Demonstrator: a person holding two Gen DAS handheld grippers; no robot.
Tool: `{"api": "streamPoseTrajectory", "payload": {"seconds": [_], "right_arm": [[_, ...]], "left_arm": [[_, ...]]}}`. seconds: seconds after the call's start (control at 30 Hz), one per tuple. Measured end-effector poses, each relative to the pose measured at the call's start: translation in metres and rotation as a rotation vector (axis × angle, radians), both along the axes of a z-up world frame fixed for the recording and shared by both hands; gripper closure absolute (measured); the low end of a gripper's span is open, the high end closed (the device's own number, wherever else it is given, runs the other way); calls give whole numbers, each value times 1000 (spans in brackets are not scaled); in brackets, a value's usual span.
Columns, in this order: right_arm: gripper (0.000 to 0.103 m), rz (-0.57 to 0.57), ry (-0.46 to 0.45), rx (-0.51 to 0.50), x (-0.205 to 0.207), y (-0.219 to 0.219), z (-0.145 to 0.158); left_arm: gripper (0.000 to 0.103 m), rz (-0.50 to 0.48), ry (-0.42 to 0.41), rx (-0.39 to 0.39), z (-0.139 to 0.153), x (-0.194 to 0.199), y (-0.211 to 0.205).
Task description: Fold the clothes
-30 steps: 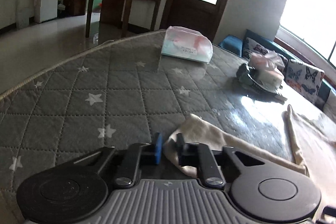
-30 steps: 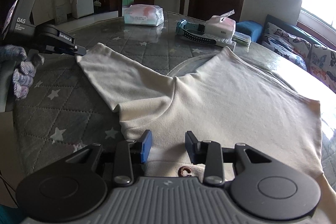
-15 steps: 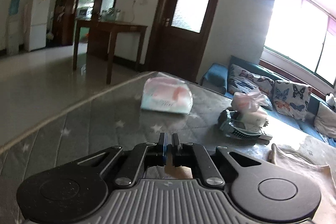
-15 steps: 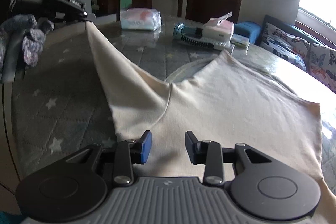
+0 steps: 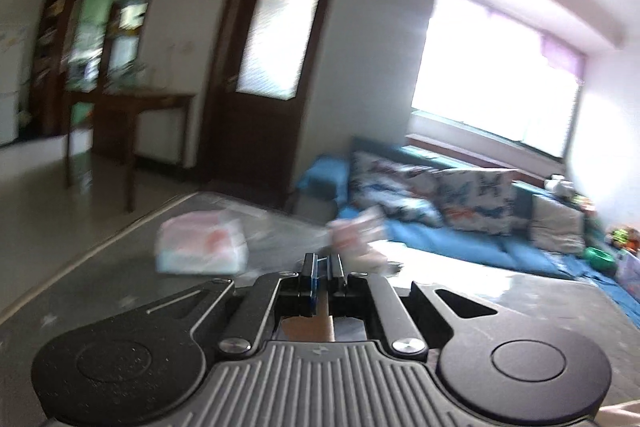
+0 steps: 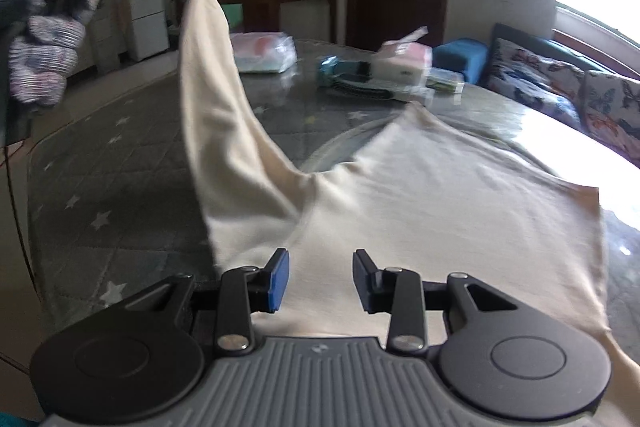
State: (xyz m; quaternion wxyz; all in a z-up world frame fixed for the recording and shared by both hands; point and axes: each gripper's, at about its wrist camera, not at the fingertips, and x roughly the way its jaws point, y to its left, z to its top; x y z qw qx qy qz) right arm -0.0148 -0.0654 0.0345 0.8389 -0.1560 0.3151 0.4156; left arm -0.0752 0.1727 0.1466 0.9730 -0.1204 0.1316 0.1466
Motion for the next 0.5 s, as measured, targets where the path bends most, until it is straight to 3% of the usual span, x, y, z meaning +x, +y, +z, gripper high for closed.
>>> {"api": "streamPoseTrajectory", "payload": {"seconds": [0.23, 0.5], "right_arm": [[68, -160, -6, 20, 21, -47, 7], [68, -326, 1, 35, 39, -106, 5]], "left_arm": [[98, -246, -25, 46, 13, 17, -82], [97, -470, 95, 46, -30, 51, -160]]}}
